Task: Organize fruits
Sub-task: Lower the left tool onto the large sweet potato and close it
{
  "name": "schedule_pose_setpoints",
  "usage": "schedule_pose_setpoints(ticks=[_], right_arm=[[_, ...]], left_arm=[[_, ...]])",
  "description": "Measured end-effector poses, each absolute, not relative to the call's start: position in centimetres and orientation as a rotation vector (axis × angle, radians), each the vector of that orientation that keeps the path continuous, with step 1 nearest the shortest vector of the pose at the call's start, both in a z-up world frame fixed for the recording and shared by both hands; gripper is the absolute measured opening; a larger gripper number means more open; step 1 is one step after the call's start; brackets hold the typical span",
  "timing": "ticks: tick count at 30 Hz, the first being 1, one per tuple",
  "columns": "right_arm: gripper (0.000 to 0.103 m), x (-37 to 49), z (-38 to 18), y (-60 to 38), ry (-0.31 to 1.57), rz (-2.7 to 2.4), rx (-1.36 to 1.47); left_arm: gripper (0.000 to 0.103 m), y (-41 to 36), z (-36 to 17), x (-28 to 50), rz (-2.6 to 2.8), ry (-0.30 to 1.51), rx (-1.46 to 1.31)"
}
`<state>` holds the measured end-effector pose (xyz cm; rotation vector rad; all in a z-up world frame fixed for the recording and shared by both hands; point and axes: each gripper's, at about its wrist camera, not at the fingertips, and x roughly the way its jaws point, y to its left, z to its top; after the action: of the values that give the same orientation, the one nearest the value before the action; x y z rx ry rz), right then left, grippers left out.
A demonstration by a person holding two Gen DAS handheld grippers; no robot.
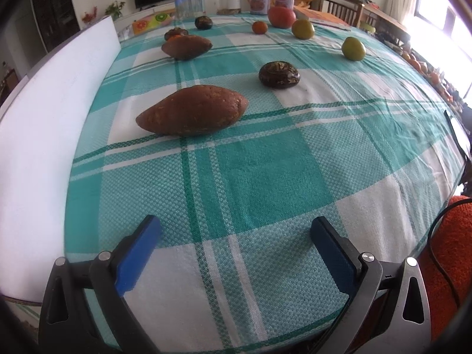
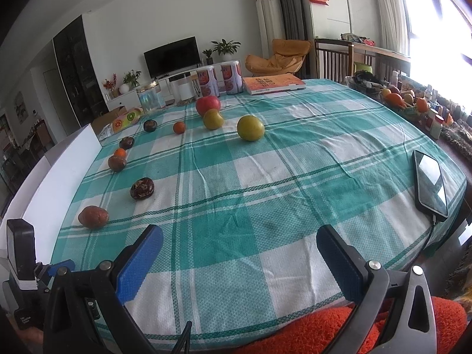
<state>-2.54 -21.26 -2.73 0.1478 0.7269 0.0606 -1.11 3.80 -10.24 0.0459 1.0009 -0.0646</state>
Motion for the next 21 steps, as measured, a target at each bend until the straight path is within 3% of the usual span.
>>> schedule_pose_setpoints(ticks=[6, 11, 21], right_arm=[[0.103, -2.5, -2.8, -21.1, 0.727, 0.063, 0.133], [0.103, -2.8, -2.6, -20.9, 0.703, 0.065, 0.123], [0.103, -3.1, -2.6, -20.6, 0.688, 0.069, 0.109]], left_arm=[[0.101, 5.2, -9.4, 1.9, -0.144, 1.044, 0.099], [0.101, 7.2, -7.4, 4.9, -0.067, 0.973, 0.121], [0.1, 7.5, -8.7, 11.6, -0.029, 1.008, 0.051]])
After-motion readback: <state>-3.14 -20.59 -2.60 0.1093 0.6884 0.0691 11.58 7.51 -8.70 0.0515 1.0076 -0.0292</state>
